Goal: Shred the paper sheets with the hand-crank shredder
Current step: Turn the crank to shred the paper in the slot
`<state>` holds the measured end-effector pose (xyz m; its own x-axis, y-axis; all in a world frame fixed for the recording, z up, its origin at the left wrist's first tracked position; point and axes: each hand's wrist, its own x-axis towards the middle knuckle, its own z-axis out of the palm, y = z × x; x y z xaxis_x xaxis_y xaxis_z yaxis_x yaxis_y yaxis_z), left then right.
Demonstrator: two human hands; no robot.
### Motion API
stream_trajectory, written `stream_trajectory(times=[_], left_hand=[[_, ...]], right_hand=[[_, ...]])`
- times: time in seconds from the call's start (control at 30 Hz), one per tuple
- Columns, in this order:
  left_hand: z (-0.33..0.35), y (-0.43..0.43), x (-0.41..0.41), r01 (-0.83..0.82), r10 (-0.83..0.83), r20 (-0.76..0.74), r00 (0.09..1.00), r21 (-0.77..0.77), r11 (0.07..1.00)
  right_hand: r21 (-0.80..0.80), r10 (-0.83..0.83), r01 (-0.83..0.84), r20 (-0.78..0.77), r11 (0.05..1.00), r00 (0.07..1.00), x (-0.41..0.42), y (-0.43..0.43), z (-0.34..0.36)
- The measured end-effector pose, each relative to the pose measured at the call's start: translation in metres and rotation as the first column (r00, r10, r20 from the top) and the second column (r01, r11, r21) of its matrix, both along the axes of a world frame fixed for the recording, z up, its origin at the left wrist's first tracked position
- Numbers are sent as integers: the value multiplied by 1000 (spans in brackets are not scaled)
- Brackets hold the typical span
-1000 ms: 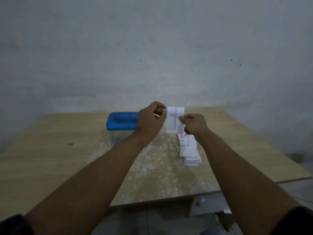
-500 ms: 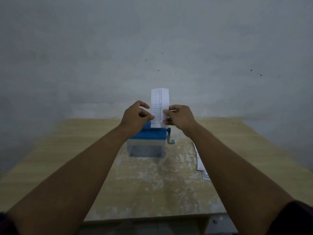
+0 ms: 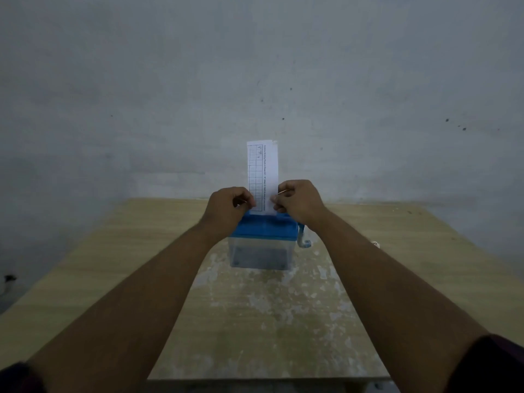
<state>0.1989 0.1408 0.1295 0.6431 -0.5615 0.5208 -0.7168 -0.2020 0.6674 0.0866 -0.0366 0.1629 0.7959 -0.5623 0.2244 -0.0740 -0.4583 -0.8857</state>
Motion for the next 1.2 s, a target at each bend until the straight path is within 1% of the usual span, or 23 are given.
stream_trajectory(times=[0.17,0.4,0.57,0.7,0.77,0.83,0.93,1.07,1.2], left_hand=[[-4,-1,0,9,-10,24,1000,41,999],[-1,-6,5,-30,25,72,997,80,996],[-7,0,12,-50,41,84,996,101,994],[-10,3,13,-35,31,59,998,67,997],[-11,1,14,6,-8,49,999,47,999],[-12,-2,15,57,-59,33,998,66,996],[-14,-6,14,116,-114,-31,993,85,990],[-21,-6,10,103,-95,-130,987,58,993],[-25,-6,9,56,-47,-141,989,66,996]], right_hand=[[-53,-18,17,-25,998,1000,2,0,-6],[-23,-10,9,-29,1000,1000,5,4,-5],[-40,23,-24,-31,999,999,13,8,-8],[-40,19,-20,-19,999,1000,16,9,-10],[-66,13,-14,-23,998,1000,17,7,-11],[-101,9,-12,-33,995,999,17,5,-13],[-155,0,-5,-30,988,1000,18,2,-17],[-306,-6,-2,-27,952,1000,18,2,-21],[-298,-24,16,-22,954,999,9,-1,-24]])
